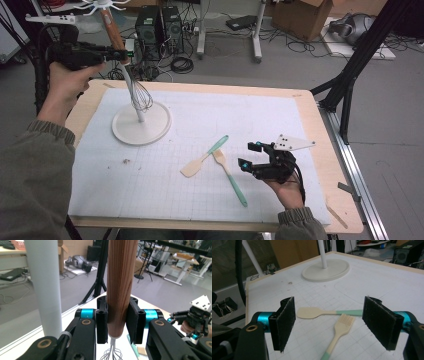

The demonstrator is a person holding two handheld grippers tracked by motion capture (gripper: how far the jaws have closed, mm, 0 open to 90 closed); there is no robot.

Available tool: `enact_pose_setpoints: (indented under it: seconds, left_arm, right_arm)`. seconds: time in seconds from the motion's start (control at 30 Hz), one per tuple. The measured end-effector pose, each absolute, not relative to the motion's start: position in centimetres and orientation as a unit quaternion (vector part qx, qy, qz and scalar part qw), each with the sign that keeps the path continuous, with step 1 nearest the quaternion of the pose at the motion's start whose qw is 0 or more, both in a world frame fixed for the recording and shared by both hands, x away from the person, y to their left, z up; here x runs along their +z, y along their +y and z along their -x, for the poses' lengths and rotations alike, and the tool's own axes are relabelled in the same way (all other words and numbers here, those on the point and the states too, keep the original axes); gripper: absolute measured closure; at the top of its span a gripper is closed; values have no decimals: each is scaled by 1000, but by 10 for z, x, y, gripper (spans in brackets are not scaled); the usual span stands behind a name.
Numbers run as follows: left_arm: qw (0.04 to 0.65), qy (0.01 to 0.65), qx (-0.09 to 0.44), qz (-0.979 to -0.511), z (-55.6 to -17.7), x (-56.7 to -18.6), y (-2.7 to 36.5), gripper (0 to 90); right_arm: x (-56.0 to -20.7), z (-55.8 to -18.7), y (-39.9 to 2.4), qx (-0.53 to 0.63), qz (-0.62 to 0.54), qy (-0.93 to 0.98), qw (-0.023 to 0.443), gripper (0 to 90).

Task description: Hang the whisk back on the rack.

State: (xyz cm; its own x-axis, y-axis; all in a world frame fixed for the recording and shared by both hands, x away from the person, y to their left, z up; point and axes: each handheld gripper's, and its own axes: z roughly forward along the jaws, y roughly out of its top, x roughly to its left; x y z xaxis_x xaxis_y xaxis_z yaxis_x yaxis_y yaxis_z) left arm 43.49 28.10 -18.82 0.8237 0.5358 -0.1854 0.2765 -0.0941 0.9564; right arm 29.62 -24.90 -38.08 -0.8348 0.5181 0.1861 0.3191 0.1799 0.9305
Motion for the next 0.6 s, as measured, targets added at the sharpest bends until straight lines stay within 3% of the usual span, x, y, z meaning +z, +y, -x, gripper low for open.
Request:
enact_pose_setpoints:
  seconds: [0.23, 0.6]
  left_arm:
    - [615, 277, 111, -730, -432, -189, 283, 711]
    - [583, 278, 155, -747, -418, -184, 288, 539]
  right_arm:
    - [-381, -296, -248, 578, -275, 763, 84, 260]
    - [-380, -294, -249, 583, -277, 759, 86, 259]
